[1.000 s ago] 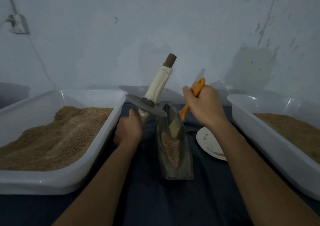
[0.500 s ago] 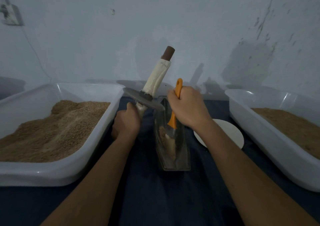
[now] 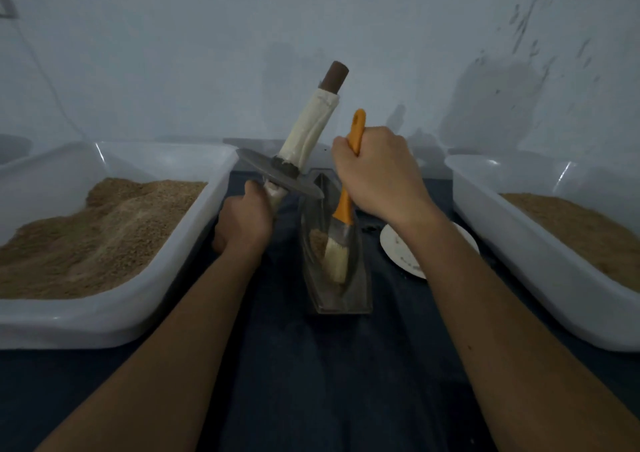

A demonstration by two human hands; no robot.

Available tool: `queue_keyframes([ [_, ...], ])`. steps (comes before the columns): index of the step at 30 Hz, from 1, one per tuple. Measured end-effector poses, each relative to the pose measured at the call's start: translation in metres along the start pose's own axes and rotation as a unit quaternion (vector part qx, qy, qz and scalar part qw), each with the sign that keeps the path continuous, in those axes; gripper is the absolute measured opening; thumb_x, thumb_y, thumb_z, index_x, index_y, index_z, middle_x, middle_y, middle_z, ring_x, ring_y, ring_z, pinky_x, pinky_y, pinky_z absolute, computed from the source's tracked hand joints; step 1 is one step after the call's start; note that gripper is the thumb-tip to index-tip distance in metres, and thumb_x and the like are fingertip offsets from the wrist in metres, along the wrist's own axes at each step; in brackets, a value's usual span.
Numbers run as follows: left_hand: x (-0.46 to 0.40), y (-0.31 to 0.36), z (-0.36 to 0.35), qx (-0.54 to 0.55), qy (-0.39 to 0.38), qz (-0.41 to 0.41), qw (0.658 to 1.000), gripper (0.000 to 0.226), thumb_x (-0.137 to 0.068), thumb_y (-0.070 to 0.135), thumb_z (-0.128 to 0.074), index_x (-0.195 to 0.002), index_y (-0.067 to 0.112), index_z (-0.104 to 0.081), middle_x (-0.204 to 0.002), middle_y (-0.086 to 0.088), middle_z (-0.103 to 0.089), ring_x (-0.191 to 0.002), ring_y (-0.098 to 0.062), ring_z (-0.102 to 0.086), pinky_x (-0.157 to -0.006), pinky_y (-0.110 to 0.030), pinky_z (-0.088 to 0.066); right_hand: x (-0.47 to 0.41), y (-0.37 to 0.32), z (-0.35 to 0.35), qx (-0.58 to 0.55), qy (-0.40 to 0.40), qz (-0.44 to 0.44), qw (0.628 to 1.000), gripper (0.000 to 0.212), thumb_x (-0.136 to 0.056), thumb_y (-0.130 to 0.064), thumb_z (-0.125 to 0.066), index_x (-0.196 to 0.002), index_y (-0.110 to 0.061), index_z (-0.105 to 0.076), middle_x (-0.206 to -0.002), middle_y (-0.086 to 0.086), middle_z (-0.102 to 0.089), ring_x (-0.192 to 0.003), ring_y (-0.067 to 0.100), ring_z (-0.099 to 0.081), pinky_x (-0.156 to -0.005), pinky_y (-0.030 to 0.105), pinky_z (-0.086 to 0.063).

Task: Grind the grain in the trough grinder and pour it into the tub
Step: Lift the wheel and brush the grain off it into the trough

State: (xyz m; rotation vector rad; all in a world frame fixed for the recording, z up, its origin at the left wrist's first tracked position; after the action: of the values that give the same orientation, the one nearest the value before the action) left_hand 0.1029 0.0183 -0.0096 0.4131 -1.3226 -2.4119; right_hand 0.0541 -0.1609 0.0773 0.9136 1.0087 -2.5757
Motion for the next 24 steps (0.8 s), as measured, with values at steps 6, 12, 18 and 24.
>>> queue_keyframes([
  [6,0.003,0.000,-0.001,0.026,0.001,0.018,1.000,0.050,-0.101,0.046,-0.031,-0.116,0.011,-0.062,-0.114,-0.017,-0.065,-0.093,-0.032,-0.058,-0.089,-0.044,-0.047,0.012,-0.002,-0.024,0.067,-0.016,-0.014,0.998,0.046,-0.104,-0.031,-0.046,-0.061,-0.014,-0.045,-0.056,0.002,-0.049,-0.049,0.018,-0.052,-0.049,0.036,-0.046],
  [12,0.009,0.002,0.000,0.066,-0.002,0.040,0.997,0.062,-0.095,0.056,-0.027,-0.116,0.014,-0.067,-0.110,-0.016,-0.068,-0.097,-0.036,-0.063,-0.097,-0.048,-0.050,0.015,0.003,-0.030,0.126,0.062,0.013,0.990,0.049,-0.110,-0.035,-0.036,-0.064,-0.017,-0.041,-0.057,-0.001,-0.046,-0.052,0.016,-0.049,-0.050,0.033,-0.034],
  [18,0.008,0.003,0.001,0.058,-0.001,0.038,0.998,0.059,-0.098,0.054,-0.027,-0.116,0.014,-0.066,-0.107,-0.015,-0.066,-0.093,-0.035,-0.061,-0.092,-0.046,-0.049,0.007,0.000,-0.011,0.043,0.050,0.004,0.998,0.050,-0.106,-0.033,-0.043,-0.059,-0.018,-0.039,-0.051,-0.001,-0.045,-0.047,0.014,-0.048,-0.052,0.032,-0.041],
  [24,0.011,0.002,0.001,0.069,0.000,0.040,0.997,0.063,-0.094,0.057,-0.026,-0.112,0.014,-0.068,-0.105,-0.014,-0.068,-0.088,-0.034,-0.061,-0.088,-0.044,-0.050,0.013,-0.007,-0.018,0.040,-0.005,0.001,0.999,0.049,-0.104,-0.030,-0.046,-0.057,-0.017,-0.039,-0.048,-0.004,-0.043,-0.040,0.012,-0.044,-0.043,0.029,-0.036],
])
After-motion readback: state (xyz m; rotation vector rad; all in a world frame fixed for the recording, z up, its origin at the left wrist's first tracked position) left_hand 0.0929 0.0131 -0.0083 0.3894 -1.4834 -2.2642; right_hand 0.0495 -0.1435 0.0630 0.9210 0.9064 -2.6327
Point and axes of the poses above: each hand's wrist, its own x-axis away from the middle knuckle, its own z-axis out of the back of the hand, y = z × x, the point moved 2 cm from there along -x, towards the middle knuckle
